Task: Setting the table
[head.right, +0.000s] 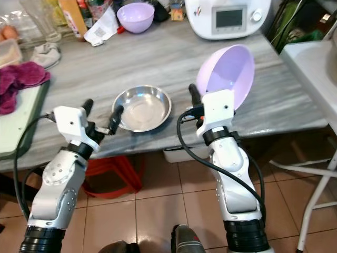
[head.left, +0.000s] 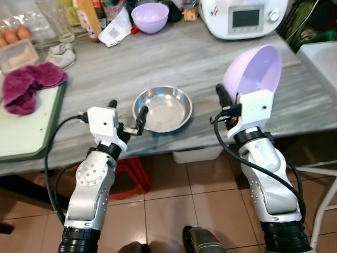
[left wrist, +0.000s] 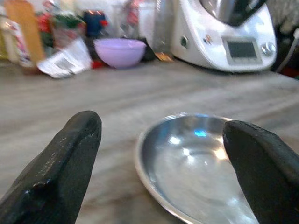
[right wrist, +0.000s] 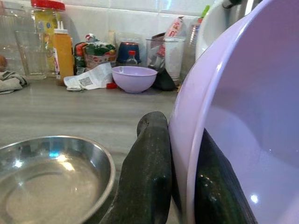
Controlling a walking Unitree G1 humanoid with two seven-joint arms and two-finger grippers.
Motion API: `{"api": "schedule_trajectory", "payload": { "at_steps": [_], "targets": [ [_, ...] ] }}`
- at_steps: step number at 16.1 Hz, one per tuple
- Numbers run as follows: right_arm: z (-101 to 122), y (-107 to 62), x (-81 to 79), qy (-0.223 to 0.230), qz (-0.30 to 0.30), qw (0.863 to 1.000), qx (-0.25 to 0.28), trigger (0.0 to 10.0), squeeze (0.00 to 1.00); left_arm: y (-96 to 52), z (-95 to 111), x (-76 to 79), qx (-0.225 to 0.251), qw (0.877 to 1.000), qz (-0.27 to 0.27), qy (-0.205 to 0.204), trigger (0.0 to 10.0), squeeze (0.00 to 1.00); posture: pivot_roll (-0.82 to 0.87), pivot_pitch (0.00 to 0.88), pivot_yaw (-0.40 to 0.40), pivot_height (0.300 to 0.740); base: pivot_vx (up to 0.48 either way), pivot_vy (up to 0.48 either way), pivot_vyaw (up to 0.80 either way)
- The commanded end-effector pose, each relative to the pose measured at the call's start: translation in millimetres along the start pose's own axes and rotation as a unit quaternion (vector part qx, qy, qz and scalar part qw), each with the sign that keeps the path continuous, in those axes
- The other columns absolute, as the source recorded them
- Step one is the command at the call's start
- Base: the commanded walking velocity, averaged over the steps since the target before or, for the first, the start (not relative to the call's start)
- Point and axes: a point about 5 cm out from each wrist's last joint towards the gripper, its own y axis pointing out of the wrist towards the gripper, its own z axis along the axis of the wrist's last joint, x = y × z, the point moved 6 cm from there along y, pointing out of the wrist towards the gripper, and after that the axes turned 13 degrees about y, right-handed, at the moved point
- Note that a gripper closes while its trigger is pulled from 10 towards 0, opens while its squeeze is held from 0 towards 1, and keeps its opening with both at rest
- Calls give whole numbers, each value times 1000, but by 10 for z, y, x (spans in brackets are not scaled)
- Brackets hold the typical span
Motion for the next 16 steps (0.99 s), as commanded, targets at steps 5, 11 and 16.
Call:
{"api": "schedule_trajectory", "payload": {
  "at_steps": [5, 11, 16],
  "targets": [
    [42, 2, -139, 4, 27, 1000, 8, 10000, 0, -183, 155, -160, 2, 999, 44, 12, 10000, 0, -147, 206, 37, 740, 0, 0, 619],
    [46, 14, -159, 2, 35, 999, 8, 10000, 0, -295, 52, 2, -13, 1000, 2, 27, 10000, 0, -146, 207, 33, 740, 0, 0, 627],
    [12, 58, -55, -26, 43, 999, -9, 10000, 0, -362, -25, 221, -21, 998, -52, 26, 10000, 0, -154, 214, 33, 740, 0, 0, 89]
  ]
}}
